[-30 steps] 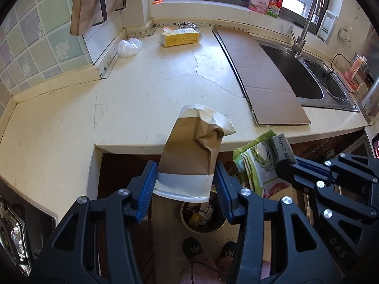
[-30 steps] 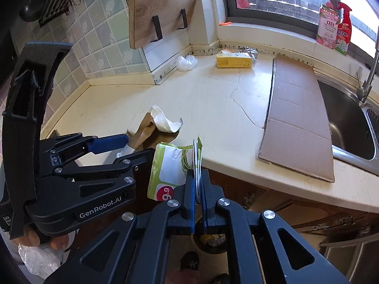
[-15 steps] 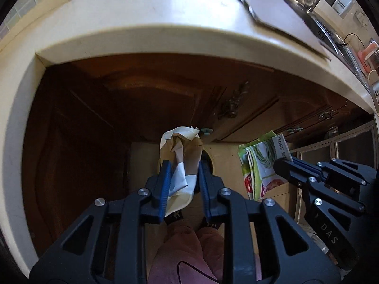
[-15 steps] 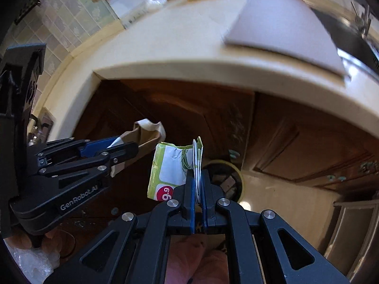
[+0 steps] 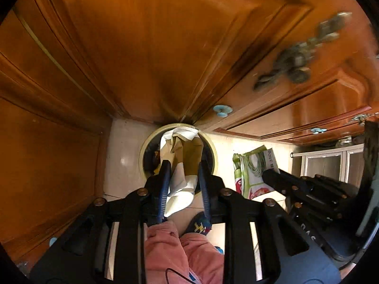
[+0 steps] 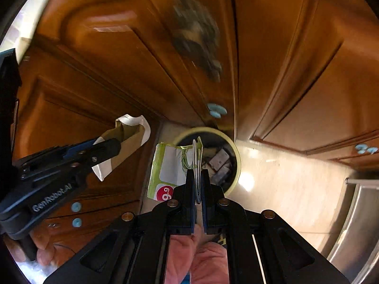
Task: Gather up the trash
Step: 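Carry the paper bag and green wrapper down and release both over the bin, then raise both tools back toward the counter trash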
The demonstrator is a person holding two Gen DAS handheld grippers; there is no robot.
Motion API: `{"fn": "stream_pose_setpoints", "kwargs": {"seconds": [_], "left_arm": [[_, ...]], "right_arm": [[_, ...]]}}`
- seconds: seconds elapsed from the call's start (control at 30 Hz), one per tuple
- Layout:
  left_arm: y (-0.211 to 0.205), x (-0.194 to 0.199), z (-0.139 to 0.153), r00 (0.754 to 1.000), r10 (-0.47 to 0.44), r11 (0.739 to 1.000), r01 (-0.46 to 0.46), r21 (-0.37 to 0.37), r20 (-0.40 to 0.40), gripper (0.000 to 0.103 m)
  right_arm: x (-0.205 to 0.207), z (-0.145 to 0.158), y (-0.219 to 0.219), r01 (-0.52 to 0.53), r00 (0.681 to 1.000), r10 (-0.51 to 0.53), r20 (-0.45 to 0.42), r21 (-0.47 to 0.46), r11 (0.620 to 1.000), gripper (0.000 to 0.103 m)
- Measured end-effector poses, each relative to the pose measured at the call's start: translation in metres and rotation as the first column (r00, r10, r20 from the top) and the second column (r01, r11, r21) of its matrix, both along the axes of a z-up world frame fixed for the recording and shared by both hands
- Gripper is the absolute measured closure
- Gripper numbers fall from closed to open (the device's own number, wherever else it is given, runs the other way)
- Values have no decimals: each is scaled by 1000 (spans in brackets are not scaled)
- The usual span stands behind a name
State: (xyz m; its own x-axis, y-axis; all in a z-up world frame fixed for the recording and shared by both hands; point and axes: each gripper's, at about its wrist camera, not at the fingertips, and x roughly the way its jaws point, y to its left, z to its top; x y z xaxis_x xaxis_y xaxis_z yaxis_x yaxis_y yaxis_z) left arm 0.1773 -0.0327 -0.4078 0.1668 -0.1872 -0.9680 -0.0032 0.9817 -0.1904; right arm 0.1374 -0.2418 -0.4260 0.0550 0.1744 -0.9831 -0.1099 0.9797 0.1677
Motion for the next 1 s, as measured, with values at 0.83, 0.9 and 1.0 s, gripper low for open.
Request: {"fn": "stream_pose_setpoints", "kwargs": {"seconds": [0.83,0.9,1.0], "left_arm": [[35,6,-51,997,2,1000,-2,0,-75,35],[38,6,-47,997,9,1000,-9,1,-74,34],[39,5,-42,997,12,1000,-12,0,-77,32]], "right_arm": [[27,-85,31,32,994,-30,-108,13,999,81],[26,-82,33,34,995,-33,-96,8,999,71],[25,-72,36,39,996,-38,-75,12,999,65]]}}
